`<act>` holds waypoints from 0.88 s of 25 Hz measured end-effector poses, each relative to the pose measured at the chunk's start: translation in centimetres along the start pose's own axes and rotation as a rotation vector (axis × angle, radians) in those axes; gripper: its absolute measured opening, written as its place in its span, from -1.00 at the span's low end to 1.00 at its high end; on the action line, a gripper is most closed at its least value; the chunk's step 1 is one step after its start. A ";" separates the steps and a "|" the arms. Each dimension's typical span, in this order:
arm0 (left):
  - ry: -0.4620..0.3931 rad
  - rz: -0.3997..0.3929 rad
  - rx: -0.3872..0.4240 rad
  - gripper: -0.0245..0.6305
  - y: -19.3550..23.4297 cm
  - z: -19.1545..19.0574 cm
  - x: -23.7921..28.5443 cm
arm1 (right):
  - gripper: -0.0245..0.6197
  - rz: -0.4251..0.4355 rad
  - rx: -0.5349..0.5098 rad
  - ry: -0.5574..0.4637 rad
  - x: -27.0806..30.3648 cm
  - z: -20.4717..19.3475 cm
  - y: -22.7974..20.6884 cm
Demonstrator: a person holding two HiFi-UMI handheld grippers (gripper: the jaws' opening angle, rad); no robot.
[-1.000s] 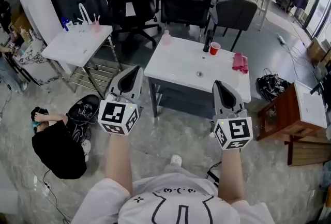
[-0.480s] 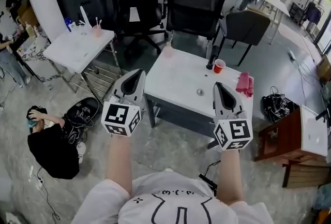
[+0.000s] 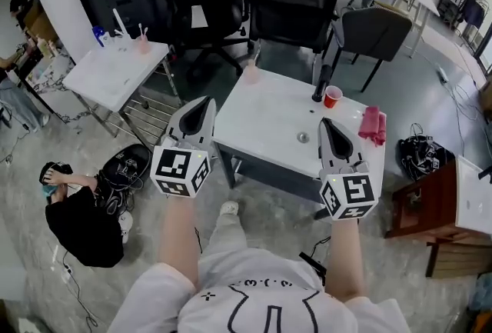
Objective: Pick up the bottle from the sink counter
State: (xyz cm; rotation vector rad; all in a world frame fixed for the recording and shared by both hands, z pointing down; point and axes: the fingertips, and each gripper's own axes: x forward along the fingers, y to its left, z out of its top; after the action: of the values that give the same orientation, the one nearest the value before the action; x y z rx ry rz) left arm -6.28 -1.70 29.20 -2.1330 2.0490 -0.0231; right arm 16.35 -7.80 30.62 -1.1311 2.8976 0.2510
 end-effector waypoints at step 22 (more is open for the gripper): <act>0.020 -0.125 -0.017 -0.90 10.3 -6.6 17.4 | -0.83 -0.126 -0.031 0.047 16.3 -3.7 -4.0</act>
State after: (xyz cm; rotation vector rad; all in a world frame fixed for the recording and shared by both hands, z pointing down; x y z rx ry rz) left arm -16.56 -20.10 32.20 -2.2770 1.9295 -0.0441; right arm 7.24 -22.23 32.42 -1.3361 2.8563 0.2700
